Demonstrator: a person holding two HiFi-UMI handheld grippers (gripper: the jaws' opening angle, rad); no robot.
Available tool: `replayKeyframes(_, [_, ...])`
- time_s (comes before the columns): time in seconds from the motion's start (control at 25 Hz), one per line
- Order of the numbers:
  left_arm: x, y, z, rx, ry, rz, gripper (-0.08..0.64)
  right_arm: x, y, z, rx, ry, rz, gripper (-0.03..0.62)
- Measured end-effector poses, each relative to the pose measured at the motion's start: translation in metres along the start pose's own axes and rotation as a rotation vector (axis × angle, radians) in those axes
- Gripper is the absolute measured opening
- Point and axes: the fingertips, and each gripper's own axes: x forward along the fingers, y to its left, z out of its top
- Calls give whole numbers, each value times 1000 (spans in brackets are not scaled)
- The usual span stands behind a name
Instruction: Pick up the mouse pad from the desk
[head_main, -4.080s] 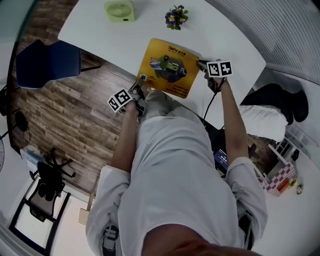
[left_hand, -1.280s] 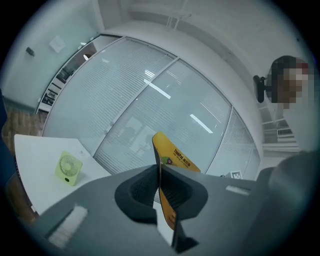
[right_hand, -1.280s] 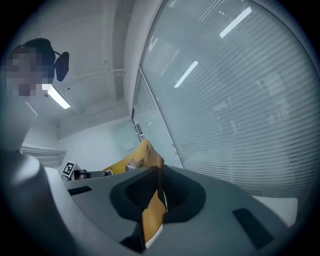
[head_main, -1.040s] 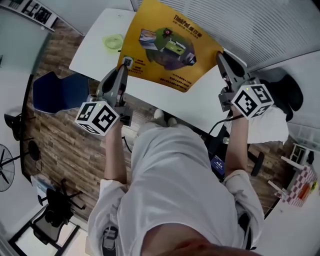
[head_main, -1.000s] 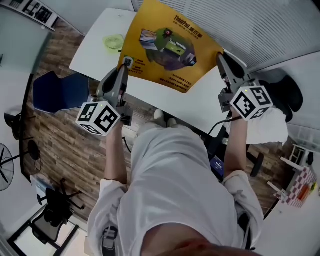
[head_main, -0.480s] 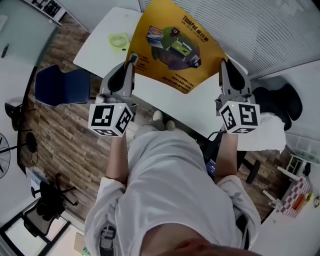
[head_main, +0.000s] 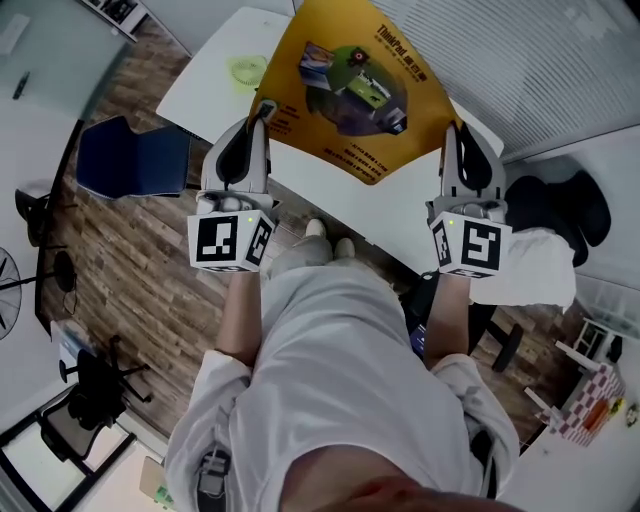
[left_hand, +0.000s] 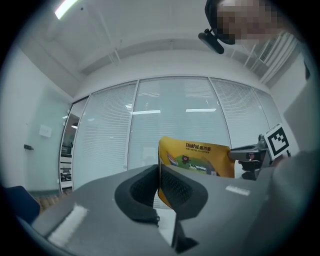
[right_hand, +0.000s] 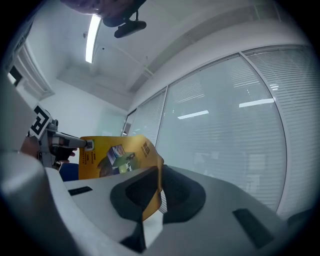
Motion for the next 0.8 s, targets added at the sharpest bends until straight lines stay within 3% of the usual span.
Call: replayKeyframes(0.8, [5, 21, 3, -6, 22, -56, 2, -2, 10, 16, 3, -1, -78, 26])
